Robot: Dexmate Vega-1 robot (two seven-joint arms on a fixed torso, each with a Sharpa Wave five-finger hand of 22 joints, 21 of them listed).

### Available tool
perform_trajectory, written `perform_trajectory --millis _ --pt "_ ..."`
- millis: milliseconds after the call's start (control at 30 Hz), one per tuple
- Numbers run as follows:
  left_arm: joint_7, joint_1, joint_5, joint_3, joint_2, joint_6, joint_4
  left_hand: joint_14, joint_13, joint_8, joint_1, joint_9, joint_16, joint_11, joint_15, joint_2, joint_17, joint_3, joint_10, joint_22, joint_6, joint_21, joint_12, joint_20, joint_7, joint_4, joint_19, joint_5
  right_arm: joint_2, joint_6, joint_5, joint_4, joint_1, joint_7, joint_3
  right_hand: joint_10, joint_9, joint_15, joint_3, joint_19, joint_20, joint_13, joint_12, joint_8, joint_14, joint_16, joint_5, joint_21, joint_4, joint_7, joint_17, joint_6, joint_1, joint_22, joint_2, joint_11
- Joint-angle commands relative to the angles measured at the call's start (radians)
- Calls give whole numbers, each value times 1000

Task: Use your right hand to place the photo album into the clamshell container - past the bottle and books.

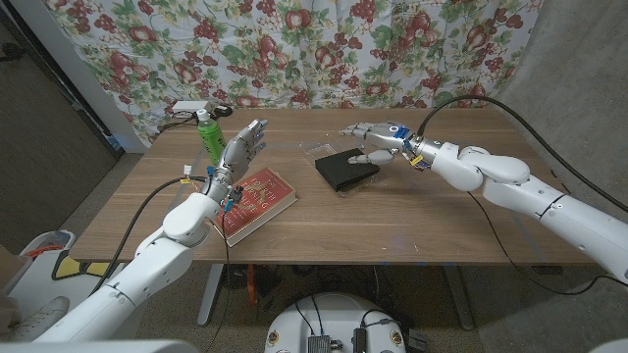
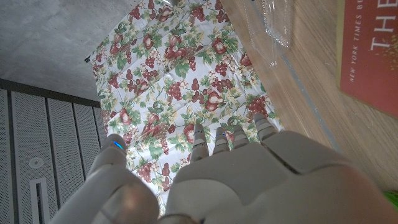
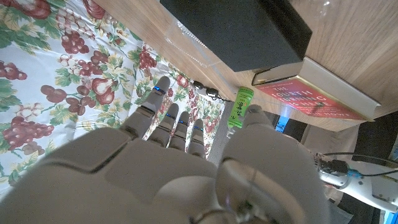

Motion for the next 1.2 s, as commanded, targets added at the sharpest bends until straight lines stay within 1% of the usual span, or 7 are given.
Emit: perform_trajectory --millis 33,433,667,833,933,1033,1200 --pt "-36 -18 -13 4 -1 -19 23 -65 2 -4 4 4 6 1 2 2 4 -6 3 3 6 5 4 -4 2 0 1 1 17 -27 74 -32 -44 -26 50 13 -3 -72 -4 10 1 -4 -7 6 14 6 -4 -6 22 -1 -3 14 -34 2 7 -2" --pt "-132 -51 -57 16 10 -45 67 -66 2 -4 4 4 6 2 2 2 4 -6 3 3 6 5 4 -6 3 0 0 1 52 -88 166 -78 -87 -45 99 50 -15 -81 -37 30 9 -19 -13 10 46 15 -2 -23 85 -11 -21 41 -151 3 31 -13" --pt "-188 -65 -80 22 6 -80 100 -66 2 -3 5 4 6 0 1 3 4 -6 1 3 7 5 3 -6 2 0 0 1 71 -137 200 -108 -109 -47 111 58 -20 -87 -53 42 9 -25 -19 10 59 18 3 -30 110 -12 -29 51 -202 4 39 -14" --pt "-221 -67 -92 25 4 -109 112 -66 2 -3 5 4 5 0 -1 4 4 -6 3 3 8 5 4 -10 2 0 2 1 89 -161 235 -116 -127 -58 117 60 -22 -89 -58 47 7 -28 -22 10 63 18 6 -32 119 -15 -33 54 -222 4 43 -16" --pt "-234 -71 -101 30 10 -98 103 -66 2 -2 5 4 5 -1 -2 4 4 -6 2 3 10 5 4 -11 3 0 2 1 95 -173 244 -118 -131 -64 118 60 -23 -89 -62 51 5 -30 -25 9 65 18 8 -33 125 -17 -36 55 -237 4 46 -17" --pt "-231 -78 -100 36 11 -84 98 -67 2 -1 6 4 5 -1 -1 4 4 -6 3 3 12 5 4 -11 3 0 1 1 100 -163 254 -98 -117 -62 112 53 -25 -84 -68 56 6 -33 -33 7 75 21 11 -36 131 -19 -41 54 -258 4 49 -20" --pt "-195 -83 -77 42 4 -68 87 -67 2 0 6 4 5 -4 -1 5 4 -6 3 3 16 5 4 -12 3 0 1 1 117 -109 271 -16 -63 -51 83 42 -32 -83 -91 73 21 -45 -55 1 149 40 18 -48 137 -19 -61 45 -324 3 46 -18"
